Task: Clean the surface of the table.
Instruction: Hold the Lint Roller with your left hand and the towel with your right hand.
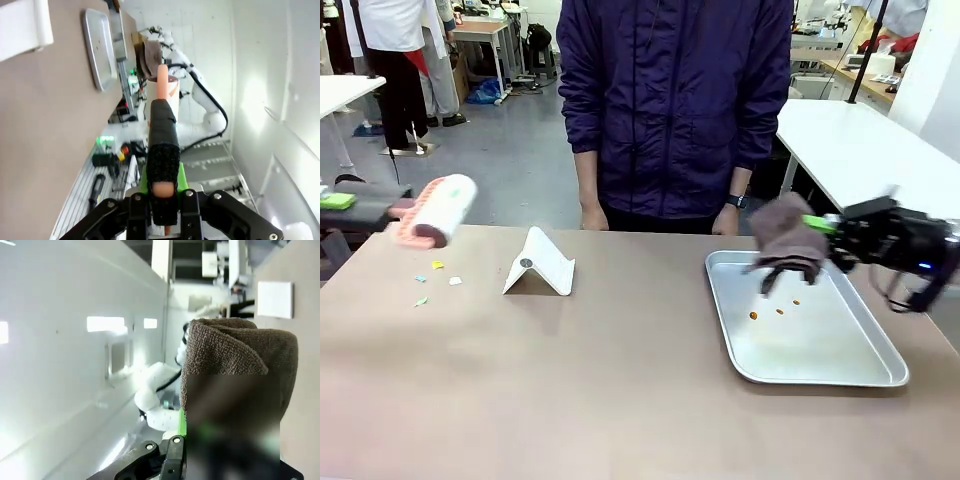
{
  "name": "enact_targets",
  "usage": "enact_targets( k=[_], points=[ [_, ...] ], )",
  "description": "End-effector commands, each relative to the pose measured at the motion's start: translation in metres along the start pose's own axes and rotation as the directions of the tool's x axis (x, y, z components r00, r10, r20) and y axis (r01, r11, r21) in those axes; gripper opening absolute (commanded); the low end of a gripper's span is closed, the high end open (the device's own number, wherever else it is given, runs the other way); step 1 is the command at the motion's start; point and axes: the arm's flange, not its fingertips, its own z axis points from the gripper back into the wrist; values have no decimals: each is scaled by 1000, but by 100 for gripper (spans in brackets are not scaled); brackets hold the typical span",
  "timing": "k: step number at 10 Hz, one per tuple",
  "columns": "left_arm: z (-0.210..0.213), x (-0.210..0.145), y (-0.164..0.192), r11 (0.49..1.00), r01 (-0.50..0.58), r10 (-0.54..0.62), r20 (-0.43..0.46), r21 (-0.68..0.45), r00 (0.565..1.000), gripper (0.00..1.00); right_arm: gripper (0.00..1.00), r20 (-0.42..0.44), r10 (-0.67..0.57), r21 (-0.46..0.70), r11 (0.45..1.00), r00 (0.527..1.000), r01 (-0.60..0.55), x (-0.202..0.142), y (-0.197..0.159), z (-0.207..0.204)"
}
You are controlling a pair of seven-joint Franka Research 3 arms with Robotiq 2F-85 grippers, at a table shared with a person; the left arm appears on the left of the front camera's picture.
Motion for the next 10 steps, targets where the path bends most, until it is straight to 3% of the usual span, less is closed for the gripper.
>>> enact_targets(
  k=[1, 4, 6, 7, 8, 9, 10],
  points=[
    [49, -5, 9, 999, 15, -13, -61, 30, 998, 0, 0, 95, -27, -26, 999, 995, 29, -3, 13, 33],
    [119, -58, 25, 994, -98, 93, 108, 41, 990, 0, 0, 191, -101, -3, 995, 976, 104, -7, 0, 95],
    [146, -80, 36, 987, -161, 152, 281, 10, 948, 0, 0, 216, -68, 8, 998, 974, 68, -8, -10, 102],
    [150, -80, 38, 966, -255, 220, 360, 52, 906, 0, 0, 209, -46, -5, 999, 977, 48, -8, -11, 99],
    [154, -77, 38, 965, -250, 195, 433, 74, 880, 0, 0, 215, -83, -1, 996, 973, 85, -11, -11, 106],
    [158, -95, 47, 980, -193, 170, 284, 55, 944, 0, 0, 215, -83, -1, 996, 973, 85, -11, -11, 106],
    [158, -95, 47, 980, -193, 170, 284, 55, 944, 0, 0, 215, -83, -1, 996, 973, 85, -11, -11, 106]
  ],
)
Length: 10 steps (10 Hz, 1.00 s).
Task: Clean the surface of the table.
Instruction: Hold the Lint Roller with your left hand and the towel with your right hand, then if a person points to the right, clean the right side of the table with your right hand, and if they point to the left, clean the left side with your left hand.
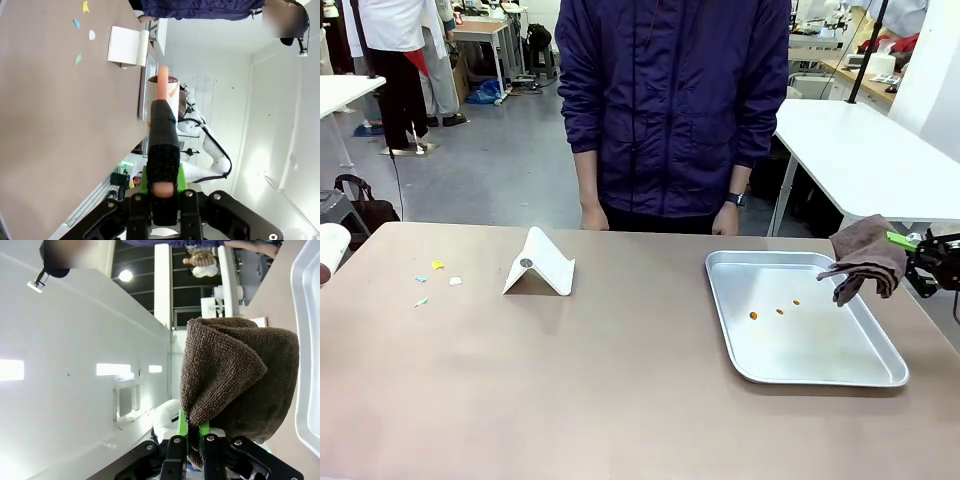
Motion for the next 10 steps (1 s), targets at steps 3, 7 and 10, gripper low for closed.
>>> enact_targets(
  k=[3, 7, 10],
  points=[
    [-4, -6, -2, 999, 27, -28, -60, -27, 998, 0, 0, 1, 4, 0, 1000, 1000, -4, 0, 5, 1],
    [-4, -6, -2, 999, 27, -28, -60, -27, 998, 0, 0, 1, 4, 0, 1000, 1000, -4, 0, 5, 1],
    [-4, -6, -2, 999, 27, -28, -60, -27, 998, 0, 0, 1, 4, 0, 1000, 1000, -4, 0, 5, 1]
  ],
)
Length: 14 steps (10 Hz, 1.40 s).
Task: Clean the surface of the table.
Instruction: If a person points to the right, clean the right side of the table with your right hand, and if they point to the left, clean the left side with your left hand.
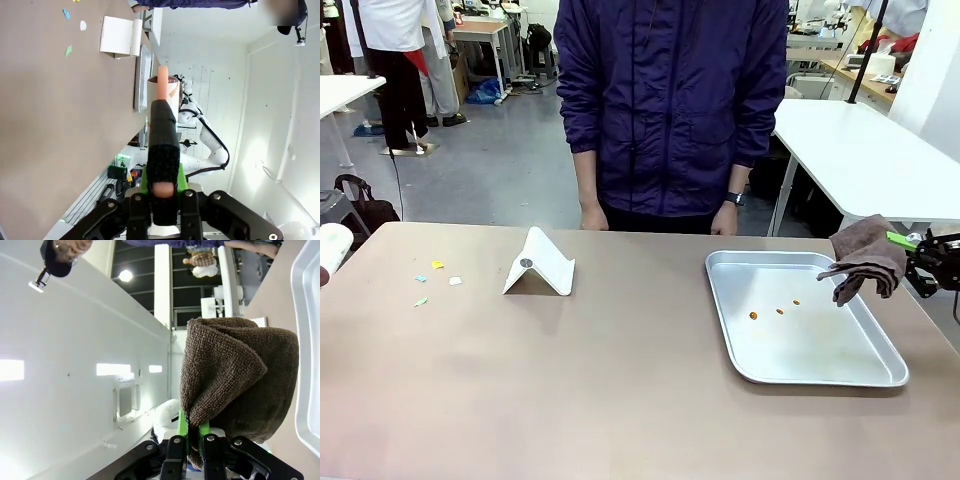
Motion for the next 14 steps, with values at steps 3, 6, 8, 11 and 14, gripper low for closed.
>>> enact_targets(
  k=[3, 6, 8, 11, 14],
  points=[
    [2, -4, 0, 1000, 17, -17, -17, -7, 1000, 0, 0, 1, 4, 0, 1000, 1000, -4, 0, 5, 1],
    [2, -4, 0, 1000, 17, -17, -17, -7, 1000, 0, 0, 1, 4, 0, 1000, 1000, -4, 0, 5, 1],
    [2, -4, 0, 1000, 17, -17, -17, -7, 1000, 0, 0, 1, 4, 0, 1000, 1000, -4, 0, 5, 1],
    [2, -4, 0, 1000, 17, -17, -17, -7, 1000, 0, 0, 1, 4, 0, 1000, 1000, -4, 0, 5, 1],
    [2, -4, 0, 1000, 17, -17, -17, -7, 1000, 0, 0, 1, 4, 0, 1000, 1000, -4, 0, 5, 1]
  ],
)
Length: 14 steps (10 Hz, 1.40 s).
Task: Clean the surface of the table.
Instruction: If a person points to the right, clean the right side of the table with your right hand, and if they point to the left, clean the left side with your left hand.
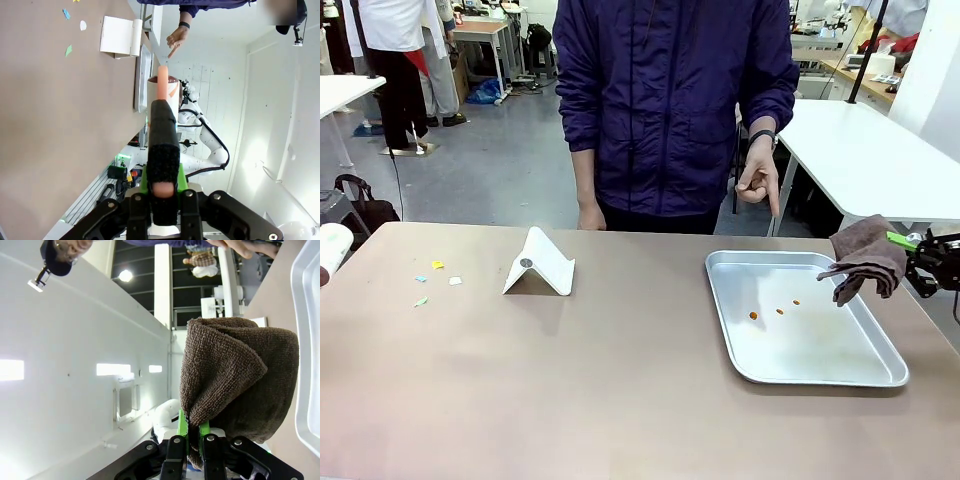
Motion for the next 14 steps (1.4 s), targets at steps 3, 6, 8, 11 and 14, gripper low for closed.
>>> enact_targets(
  k=[3, 6, 8, 11, 14],
  points=[
    [2, -4, 0, 1000, 17, -17, -16, -7, 1000, 0, 9, -159, 67, -135, 987, 985, -89, 7, 3, -27],
    [2, -4, 0, 1000, 17, -17, -16, -7, 1000, 0, 9, -366, 174, -436, 836, 914, -333, 28, 18, -61],
    [2, -4, 0, 1000, 17, -17, -16, -7, 1000, 0, 9, -469, 194, -490, 754, 862, -437, 48, 28, -68],
    [2, -4, 0, 1000, 17, -17, -16, -7, 1000, 0, 9, -390, 209, -688, 581, 897, -435, 75, 31, -74],
    [2, -4, 0, 1000, 17, -17, -16, -7, 1000, 0, 9, -359, 230, -809, 407, 905, -424, 96, 9, -82]
  ],
)
